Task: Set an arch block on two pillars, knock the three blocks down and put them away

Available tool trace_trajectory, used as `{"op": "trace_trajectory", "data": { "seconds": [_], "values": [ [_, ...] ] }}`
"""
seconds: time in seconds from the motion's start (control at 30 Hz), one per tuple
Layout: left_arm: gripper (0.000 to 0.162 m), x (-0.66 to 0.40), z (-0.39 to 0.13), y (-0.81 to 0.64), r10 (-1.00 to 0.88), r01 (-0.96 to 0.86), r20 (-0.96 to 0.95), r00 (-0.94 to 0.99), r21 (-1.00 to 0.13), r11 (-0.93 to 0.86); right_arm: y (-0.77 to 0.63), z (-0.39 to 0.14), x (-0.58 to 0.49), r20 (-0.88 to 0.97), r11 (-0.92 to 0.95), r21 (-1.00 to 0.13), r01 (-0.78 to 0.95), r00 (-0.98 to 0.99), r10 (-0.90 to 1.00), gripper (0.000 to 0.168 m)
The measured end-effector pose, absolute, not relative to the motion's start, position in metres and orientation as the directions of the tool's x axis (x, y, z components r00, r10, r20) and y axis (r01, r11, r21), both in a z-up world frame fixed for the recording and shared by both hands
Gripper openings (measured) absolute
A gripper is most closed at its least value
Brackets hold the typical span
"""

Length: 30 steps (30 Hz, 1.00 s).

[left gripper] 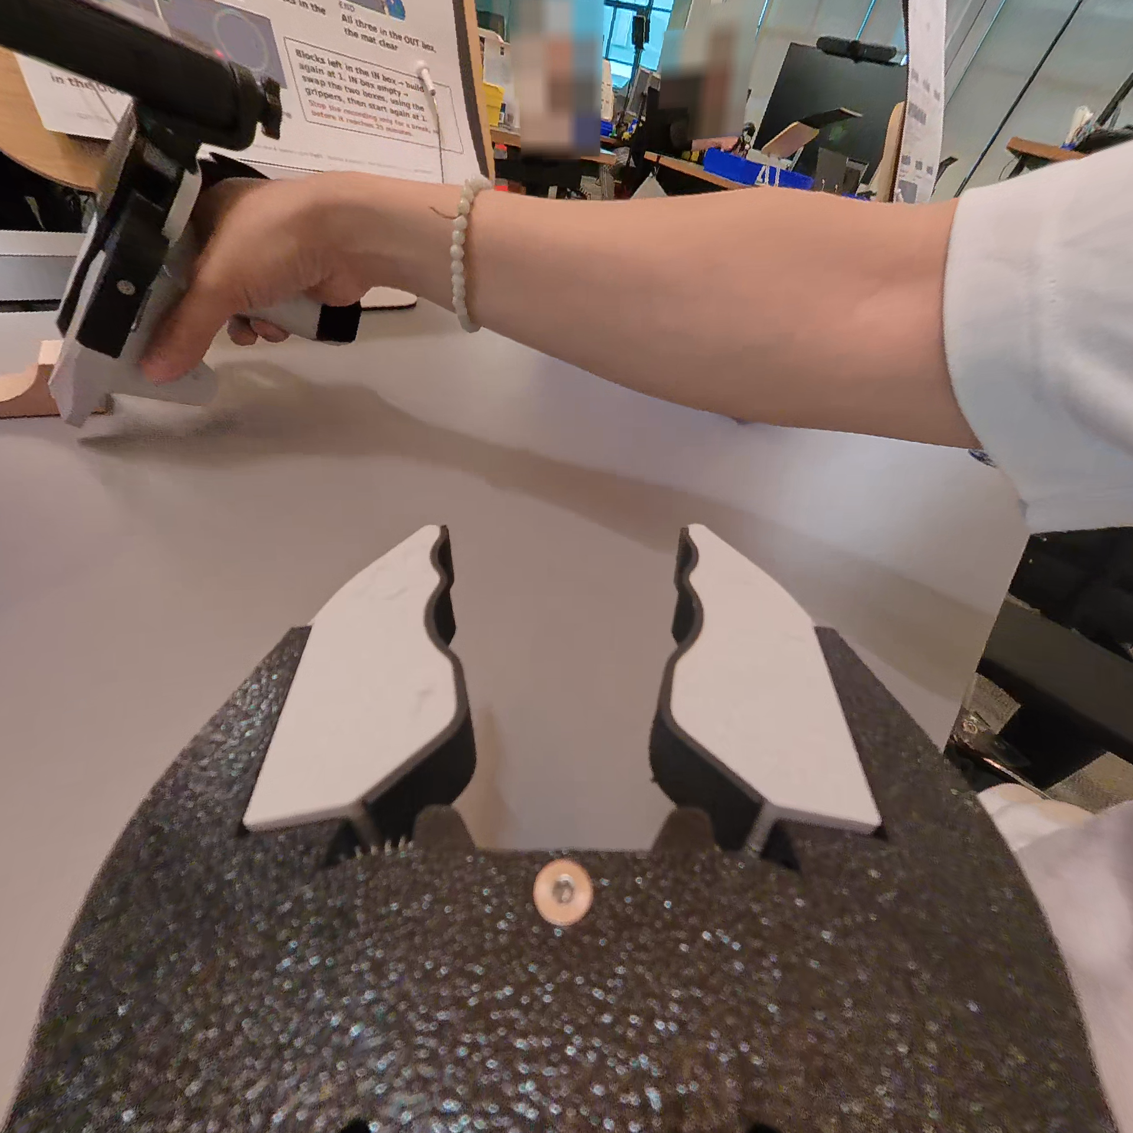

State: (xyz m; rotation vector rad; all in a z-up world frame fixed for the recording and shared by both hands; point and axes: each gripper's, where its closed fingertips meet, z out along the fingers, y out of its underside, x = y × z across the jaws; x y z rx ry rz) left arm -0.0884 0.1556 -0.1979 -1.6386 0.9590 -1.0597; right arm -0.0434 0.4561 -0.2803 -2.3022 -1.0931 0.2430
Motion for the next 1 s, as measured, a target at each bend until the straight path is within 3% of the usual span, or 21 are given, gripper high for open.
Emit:
{"op": "trace_trajectory", "data": {
  "seconds": [0.07, 0.13, 0.17, 0.33, 0.57, 0.8, 1.0],
  "values": [
    [0.069, -0.090, -0.197, 0.157, -0.918, -0.101, 0.230, 0.321, -0.956, -0.275, 0.462, -0.285, -0.042, 0.096, -0.508, -0.560, 0.654, 0.661, 0.745, 0.060],
    [0.069, -0.091, -0.198, 0.158, -0.916, -0.090, 0.246, 0.316, -0.954, -0.287, 0.464, -0.287, -0.043, 0.096, -0.505, -0.570, 0.648, 0.663, 0.743, 0.038],
    [0.069, -0.091, -0.199, 0.158, -0.915, -0.089, 0.250, 0.316, -0.953, -0.291, 0.465, -0.287, -0.043, 0.098, -0.501, -0.575, 0.646, 0.663, 0.742, 0.035],
    [0.069, -0.091, -0.201, 0.158, -0.916, -0.106, 0.239, 0.322, -0.952, -0.286, 0.458, -0.274, -0.039, 0.126, -0.472, -0.590, 0.655, 0.652, 0.748, 0.034],
    [0.068, -0.084, -0.199, 0.154, -0.921, -0.118, 0.231, 0.313, -0.953, -0.279, 0.418, -0.197, -0.007, 0.156, -0.413, -0.665, 0.621, 0.657, 0.737, 0.034],
    [0.068, -0.064, -0.193, 0.136, -0.942, -0.152, 0.195, 0.273, -0.958, -0.242, 0.358, -0.106, 0.117, 0.281, -0.393, -0.722, 0.570, 0.760, 0.586, 0.034],
    [0.069, -0.042, -0.196, 0.121, -0.956, -0.188, 0.184, 0.228, -0.955, -0.228, 0.294, -0.098, 0.286, 0.294, -0.544, -0.735, 0.405, 0.913, 0.283, 0.035]
  ]
}}
